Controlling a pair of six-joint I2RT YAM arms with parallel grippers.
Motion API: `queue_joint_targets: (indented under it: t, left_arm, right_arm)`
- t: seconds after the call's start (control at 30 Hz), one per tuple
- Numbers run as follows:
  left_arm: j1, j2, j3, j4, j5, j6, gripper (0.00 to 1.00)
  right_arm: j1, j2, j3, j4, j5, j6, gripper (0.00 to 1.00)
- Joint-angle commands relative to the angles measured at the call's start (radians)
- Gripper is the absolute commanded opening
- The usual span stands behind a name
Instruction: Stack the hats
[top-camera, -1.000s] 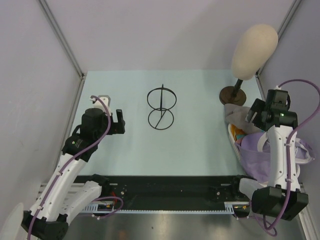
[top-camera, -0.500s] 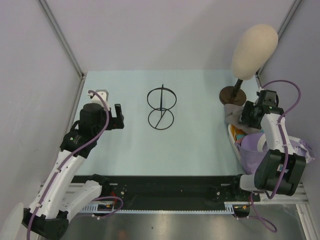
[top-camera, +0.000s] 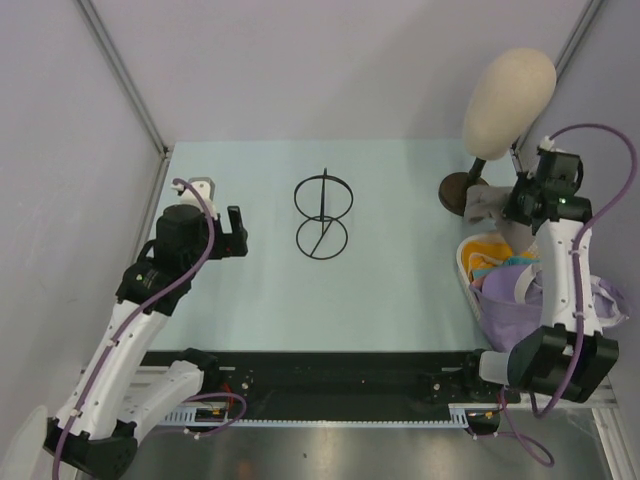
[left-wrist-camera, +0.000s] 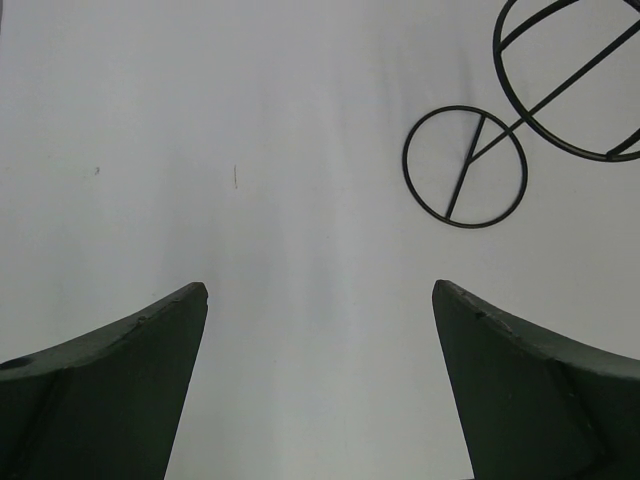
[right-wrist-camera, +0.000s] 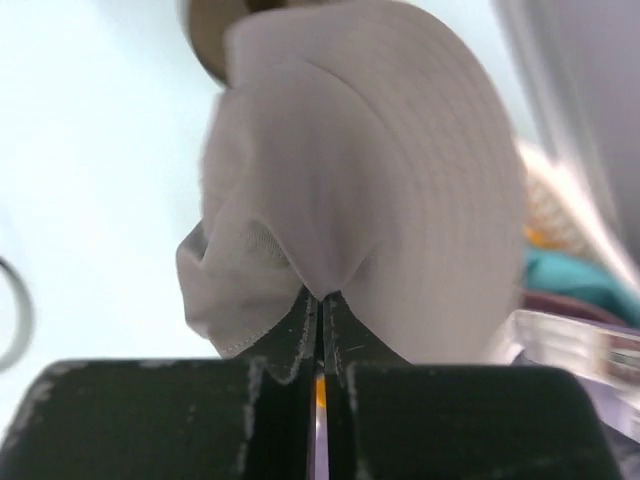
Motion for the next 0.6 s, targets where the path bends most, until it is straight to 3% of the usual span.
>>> queue_joint_targets:
  t: [0.0,0.17,0.27,0.37,0.57]
  left_arm:
    - [-0.008,0.025,0.067,0.047,0.045,-0.009,1.00]
    - [-0.006,0.065,0.142,0.093,0.152,0.006,1.00]
    - [-0.008,0.085,0.203,0.135,0.312,0.015,1.00]
    - [-0.008,0.100,0.254,0.184,0.419,-0.024,1.00]
    - [0.000,0.110,0.335,0.213,0.451,-0.087,1.00]
  right_arm:
    - [0.060,-0.109,0.231,-0.072,0.019,0.045,0.00]
    - [0.171,-0.133,0.367,-0.138,-0.119,0.060,0.00]
    - [0.220,-0.149,0.408,-0.105,-0.374,0.106,0.00]
    - [0.315,-0.138,0.410,-0.026,-0.482,0.202,0.00]
    - [0.638,-0.080,0.397,0.165,-0.417,0.351,0.00]
